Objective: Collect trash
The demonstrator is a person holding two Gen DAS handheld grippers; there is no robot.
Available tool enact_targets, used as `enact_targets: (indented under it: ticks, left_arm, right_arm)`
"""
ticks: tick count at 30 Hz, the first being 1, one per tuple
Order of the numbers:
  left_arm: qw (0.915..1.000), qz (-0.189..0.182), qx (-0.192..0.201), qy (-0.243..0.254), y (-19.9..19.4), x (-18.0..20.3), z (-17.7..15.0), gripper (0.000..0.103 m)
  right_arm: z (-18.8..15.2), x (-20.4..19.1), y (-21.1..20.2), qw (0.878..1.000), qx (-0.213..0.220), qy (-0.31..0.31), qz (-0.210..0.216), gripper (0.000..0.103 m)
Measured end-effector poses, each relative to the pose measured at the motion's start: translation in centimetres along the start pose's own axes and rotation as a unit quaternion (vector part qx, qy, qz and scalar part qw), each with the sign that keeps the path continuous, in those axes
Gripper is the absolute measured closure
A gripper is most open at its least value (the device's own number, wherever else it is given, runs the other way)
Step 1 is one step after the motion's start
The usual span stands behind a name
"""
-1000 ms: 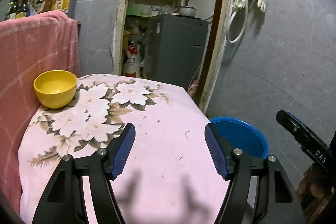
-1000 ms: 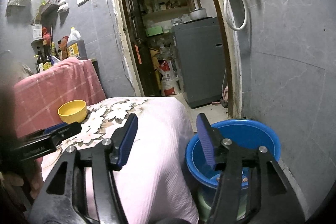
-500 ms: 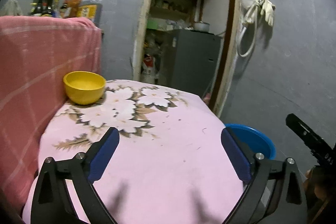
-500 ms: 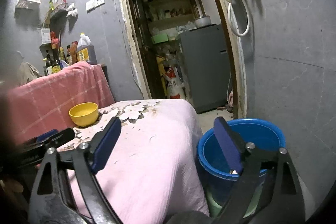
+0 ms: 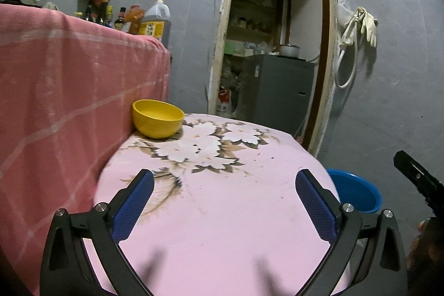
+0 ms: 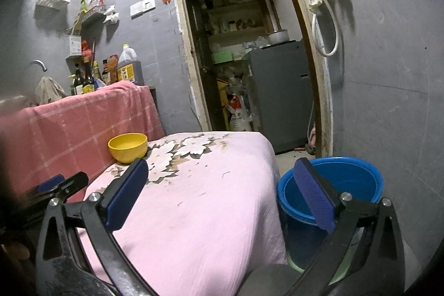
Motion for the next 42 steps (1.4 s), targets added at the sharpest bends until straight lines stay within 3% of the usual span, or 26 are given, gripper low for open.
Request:
enact_targets:
  ticks: [18, 30, 42]
  left_arm:
    - [0.9985, 0.053, 0.01, -0.002, -3.0, -4.3, -3.8, 0.003]
    - [0.9982, 0.056, 0.02, -0.008, -4.3, -5.3, -5.6, 0.003]
    - [0.9974, 0.059, 0.04, 0.002, -5.5, -5.4, -7.6, 0.003]
  right_arm:
    - [-3.3, -4.2, -1.3, 1.0, -0.006, -0.027, 0.014, 0.0]
    - [-4.3, -5.0, -2.7, 0.999, 0.011, -0.036, 0.004, 0.0]
    - [-7.0, -5.6, -3.8, 0.998, 0.0, -0.054, -0.022, 0.0]
Point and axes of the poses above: each gripper's, at about its wrist camera, not at the fingertips, and y roughly the way its jaws point, x to its right, z to its top, the point moved 7 cm from there along y, roughly the way its jaws point, and after that the axes turned 15 degrees about z, right-handed, at the moved point
